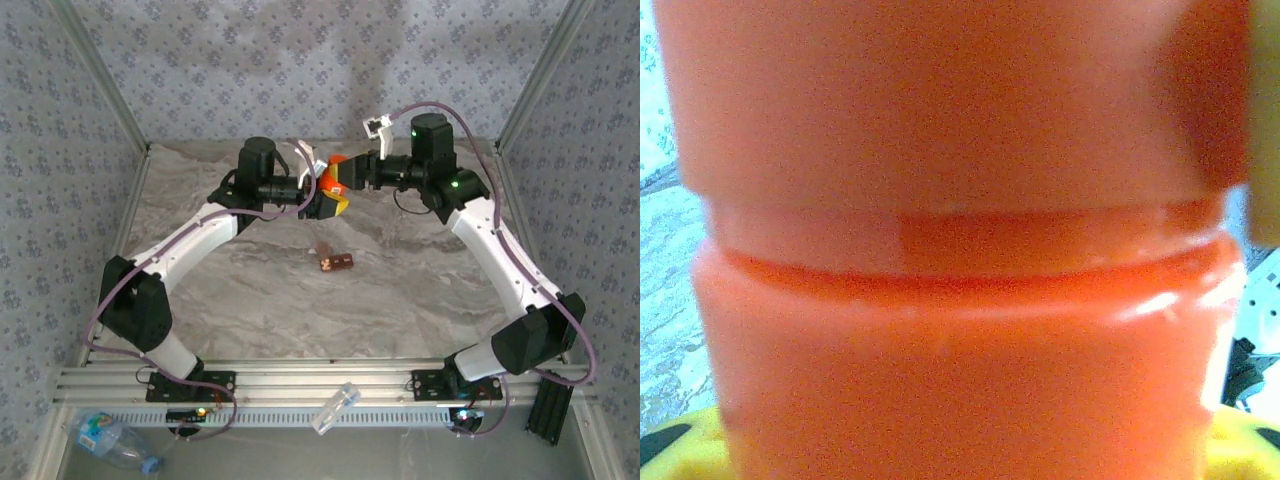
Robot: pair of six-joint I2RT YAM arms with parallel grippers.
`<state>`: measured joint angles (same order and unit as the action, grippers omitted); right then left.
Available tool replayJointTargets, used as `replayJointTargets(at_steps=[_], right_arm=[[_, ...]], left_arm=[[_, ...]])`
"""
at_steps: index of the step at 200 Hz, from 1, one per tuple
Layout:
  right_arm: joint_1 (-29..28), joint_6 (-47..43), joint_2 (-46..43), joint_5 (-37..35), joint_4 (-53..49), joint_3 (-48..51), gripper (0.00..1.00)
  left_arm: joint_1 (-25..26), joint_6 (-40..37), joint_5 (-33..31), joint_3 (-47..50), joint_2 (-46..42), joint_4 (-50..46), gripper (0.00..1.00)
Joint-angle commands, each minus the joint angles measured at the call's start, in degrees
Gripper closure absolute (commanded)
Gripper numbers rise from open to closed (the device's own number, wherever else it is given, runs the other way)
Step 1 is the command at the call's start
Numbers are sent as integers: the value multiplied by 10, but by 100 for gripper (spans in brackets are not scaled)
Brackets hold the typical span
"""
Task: Sort the pills into containers
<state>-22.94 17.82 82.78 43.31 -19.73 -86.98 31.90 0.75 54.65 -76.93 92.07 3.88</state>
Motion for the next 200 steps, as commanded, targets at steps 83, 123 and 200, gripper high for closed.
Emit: replayJointTargets(at_steps=[83,123,200], right_arm=[[-59,87,-4,-145,41,49,76],[-52,86,-13,-159,59,63,81],[-49,70,-40,-140,111,94,84]], left_arm=[[16,-16,-91,10,-12,38,100],[16,-19,-117,15,-15,42,97],[15,-29,-127,17,-21,35,79]])
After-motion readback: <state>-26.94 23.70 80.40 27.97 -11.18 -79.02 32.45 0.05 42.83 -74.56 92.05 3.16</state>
